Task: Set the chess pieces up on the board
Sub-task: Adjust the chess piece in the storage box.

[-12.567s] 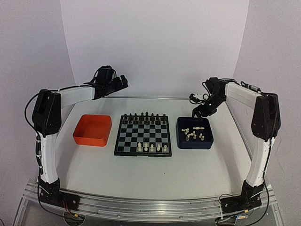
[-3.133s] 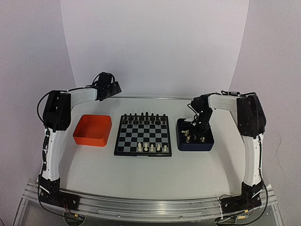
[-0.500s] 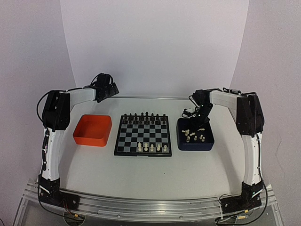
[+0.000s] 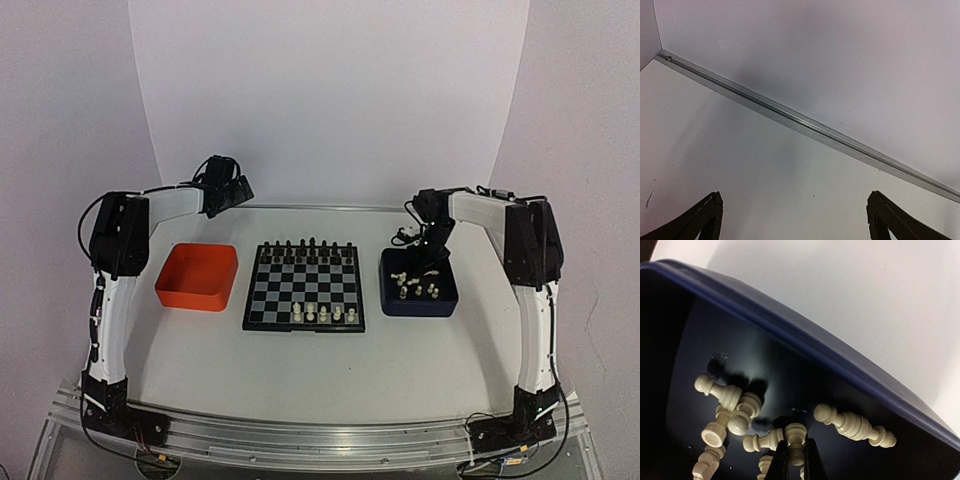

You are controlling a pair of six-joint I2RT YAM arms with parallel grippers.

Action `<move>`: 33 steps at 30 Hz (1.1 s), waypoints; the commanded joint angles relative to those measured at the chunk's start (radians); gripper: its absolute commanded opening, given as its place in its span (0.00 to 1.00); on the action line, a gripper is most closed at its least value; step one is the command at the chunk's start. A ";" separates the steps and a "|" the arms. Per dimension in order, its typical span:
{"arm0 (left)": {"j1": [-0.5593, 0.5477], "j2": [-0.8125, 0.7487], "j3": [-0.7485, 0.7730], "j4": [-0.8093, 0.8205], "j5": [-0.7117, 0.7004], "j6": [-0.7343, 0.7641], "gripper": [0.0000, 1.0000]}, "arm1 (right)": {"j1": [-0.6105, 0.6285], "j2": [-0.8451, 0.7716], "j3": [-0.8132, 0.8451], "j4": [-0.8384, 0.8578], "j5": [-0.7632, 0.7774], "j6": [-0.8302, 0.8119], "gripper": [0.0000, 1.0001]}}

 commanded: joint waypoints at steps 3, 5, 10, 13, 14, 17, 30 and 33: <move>-0.003 -0.065 0.035 0.031 0.041 0.000 1.00 | -0.010 -0.098 -0.008 -0.003 0.018 0.080 0.00; -0.009 -0.072 0.037 0.040 0.051 0.017 1.00 | -0.010 -0.116 -0.010 -0.003 0.010 0.100 0.00; -0.048 -0.080 0.071 0.048 0.059 0.093 1.00 | -0.015 -0.162 -0.020 -0.008 -0.037 0.178 0.00; -0.077 -0.092 0.079 0.047 0.043 0.145 1.00 | -0.016 -0.191 -0.044 -0.006 -0.055 0.203 0.00; -0.083 -0.098 0.075 0.048 0.040 0.154 1.00 | -0.017 -0.194 -0.055 -0.006 -0.054 0.202 0.00; -0.096 -0.117 0.058 0.056 0.038 0.171 1.00 | -0.019 -0.196 -0.060 -0.005 -0.058 0.190 0.00; -0.117 -0.161 -0.015 0.080 0.038 0.184 1.00 | -0.021 -0.114 -0.021 -0.007 -0.058 0.191 0.00; -0.118 -0.154 -0.008 0.078 0.038 0.184 1.00 | -0.021 -0.078 0.010 -0.007 -0.070 0.179 0.02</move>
